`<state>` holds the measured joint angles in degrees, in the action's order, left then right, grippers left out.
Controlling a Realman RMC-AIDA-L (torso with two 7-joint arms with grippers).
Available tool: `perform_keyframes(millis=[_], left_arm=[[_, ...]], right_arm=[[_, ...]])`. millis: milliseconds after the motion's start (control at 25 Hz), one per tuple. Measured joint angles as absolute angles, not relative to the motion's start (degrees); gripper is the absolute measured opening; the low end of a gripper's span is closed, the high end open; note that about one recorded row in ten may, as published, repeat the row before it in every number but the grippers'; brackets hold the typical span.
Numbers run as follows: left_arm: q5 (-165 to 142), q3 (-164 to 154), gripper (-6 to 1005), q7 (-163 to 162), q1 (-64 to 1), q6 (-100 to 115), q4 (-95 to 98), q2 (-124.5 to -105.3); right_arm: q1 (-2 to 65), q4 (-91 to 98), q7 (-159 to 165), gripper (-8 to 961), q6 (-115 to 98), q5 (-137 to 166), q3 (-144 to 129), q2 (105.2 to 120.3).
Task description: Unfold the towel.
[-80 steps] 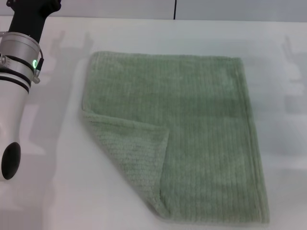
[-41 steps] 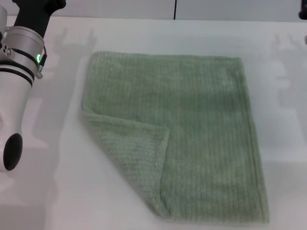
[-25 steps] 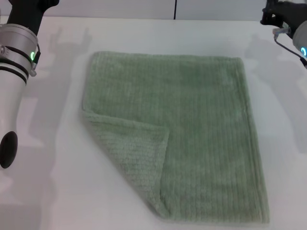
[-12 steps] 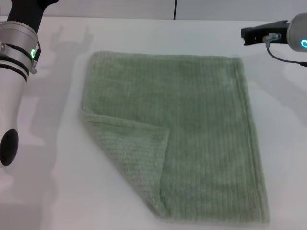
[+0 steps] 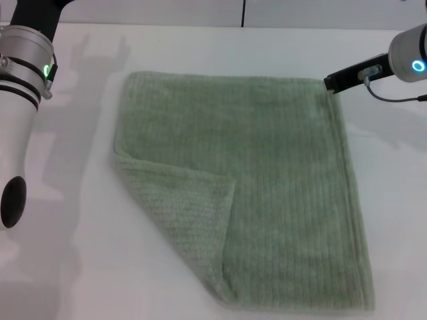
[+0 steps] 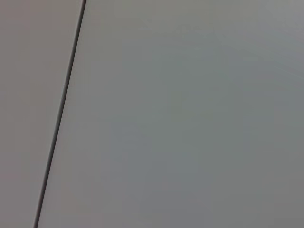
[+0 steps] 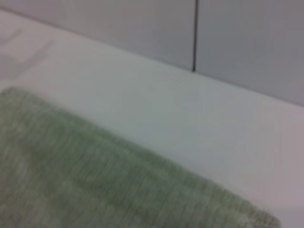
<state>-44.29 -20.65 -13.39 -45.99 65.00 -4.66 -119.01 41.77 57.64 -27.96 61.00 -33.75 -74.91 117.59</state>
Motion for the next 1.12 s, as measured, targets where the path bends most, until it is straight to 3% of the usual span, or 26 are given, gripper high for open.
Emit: perform_keyframes(millis=[560,1120], left_arm=[[-44.29,-20.65,808,-13.45,-46.33,65.31,-4.66,-119.07],[-44.29,-20.66,808,-14.91,-46.83,65.39,-4.93,-119.09]], right_arm=[[51.38,43.9,-34.28,-1,67.58,-33.89,-71.77,114.36],[56.76,32.59,-40.41,-1,65.88,-33.56,-69.98,113.19]])
